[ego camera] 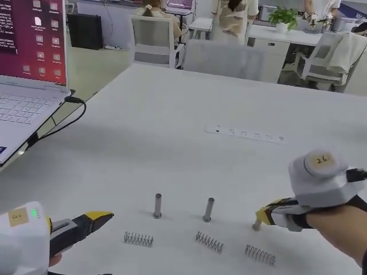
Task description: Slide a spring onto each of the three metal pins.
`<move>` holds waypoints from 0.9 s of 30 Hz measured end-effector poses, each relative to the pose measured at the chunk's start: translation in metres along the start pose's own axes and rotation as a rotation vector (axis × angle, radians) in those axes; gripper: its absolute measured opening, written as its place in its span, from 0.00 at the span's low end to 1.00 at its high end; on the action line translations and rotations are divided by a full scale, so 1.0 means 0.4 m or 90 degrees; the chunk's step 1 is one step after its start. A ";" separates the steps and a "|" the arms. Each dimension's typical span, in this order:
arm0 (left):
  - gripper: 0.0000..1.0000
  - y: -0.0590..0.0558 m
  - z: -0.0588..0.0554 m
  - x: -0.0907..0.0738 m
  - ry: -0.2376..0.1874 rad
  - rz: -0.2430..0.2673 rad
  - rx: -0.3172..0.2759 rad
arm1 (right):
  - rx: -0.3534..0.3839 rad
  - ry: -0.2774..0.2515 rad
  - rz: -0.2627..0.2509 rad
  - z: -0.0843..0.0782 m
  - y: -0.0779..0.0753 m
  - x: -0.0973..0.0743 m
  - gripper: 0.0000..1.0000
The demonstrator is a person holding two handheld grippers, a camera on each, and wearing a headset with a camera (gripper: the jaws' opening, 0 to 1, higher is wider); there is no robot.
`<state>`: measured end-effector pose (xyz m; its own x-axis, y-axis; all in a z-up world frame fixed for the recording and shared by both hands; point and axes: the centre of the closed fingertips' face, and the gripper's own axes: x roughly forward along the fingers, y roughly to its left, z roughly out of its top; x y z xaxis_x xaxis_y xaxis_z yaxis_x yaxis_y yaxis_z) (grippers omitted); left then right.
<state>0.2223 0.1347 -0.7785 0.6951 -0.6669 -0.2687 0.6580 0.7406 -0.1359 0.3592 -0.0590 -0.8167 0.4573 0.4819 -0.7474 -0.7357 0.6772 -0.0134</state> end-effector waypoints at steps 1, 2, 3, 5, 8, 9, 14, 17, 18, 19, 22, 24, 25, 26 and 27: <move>0.84 0.000 0.001 0.000 0.000 0.000 0.000 | -0.001 0.001 0.001 -0.002 0.000 0.001 0.09; 0.84 0.000 0.001 0.000 0.000 0.000 0.000 | -0.002 0.002 0.001 -0.003 0.000 0.002 0.09; 0.84 0.000 0.001 0.000 0.000 0.001 0.000 | -0.003 0.003 0.000 -0.004 0.000 0.002 0.09; 0.84 -0.001 0.001 0.001 0.000 0.001 -0.001 | -0.002 0.004 0.001 -0.006 -0.001 0.002 0.10; 0.84 -0.001 0.001 0.002 0.001 0.000 0.000 | 0.000 0.004 0.002 -0.009 -0.001 0.002 0.10; 0.84 -0.001 0.001 0.003 0.000 0.000 0.000 | 0.000 0.004 0.003 -0.010 -0.001 0.002 0.10; 0.84 -0.002 0.000 0.005 0.002 -0.001 0.000 | 0.003 0.007 0.004 -0.022 -0.002 0.000 0.12; 0.84 -0.001 0.000 0.005 0.001 -0.001 0.000 | 0.002 0.010 0.003 -0.031 -0.006 -0.004 0.12; 0.83 0.000 0.000 0.005 0.002 -0.001 0.000 | 0.003 0.011 0.003 -0.036 -0.007 -0.007 0.12; 0.83 0.000 -0.001 0.005 0.002 -0.002 0.000 | 0.002 0.011 0.002 -0.038 -0.007 -0.010 0.12; 0.83 -0.001 -0.002 0.007 0.003 -0.003 0.000 | 0.004 0.011 0.006 -0.047 -0.002 -0.019 0.13; 0.83 -0.001 -0.002 0.007 0.003 -0.004 0.001 | 0.000 0.013 0.009 -0.053 0.005 -0.025 0.13; 0.83 -0.001 -0.002 0.007 0.003 -0.004 0.001 | -0.002 0.013 0.012 -0.057 0.010 -0.028 0.13; 0.83 -0.001 -0.002 0.007 0.002 -0.003 0.000 | -0.004 0.014 0.013 -0.059 0.012 -0.030 0.13; 0.83 -0.002 -0.002 0.007 0.002 -0.004 -0.001 | -0.006 0.016 0.015 -0.063 0.015 -0.033 0.13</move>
<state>0.2236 0.1326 -0.7798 0.6904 -0.6709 -0.2706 0.6617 0.7369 -0.1386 0.3363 -0.0752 -0.8236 0.4266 0.4836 -0.7643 -0.7512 0.6601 -0.0017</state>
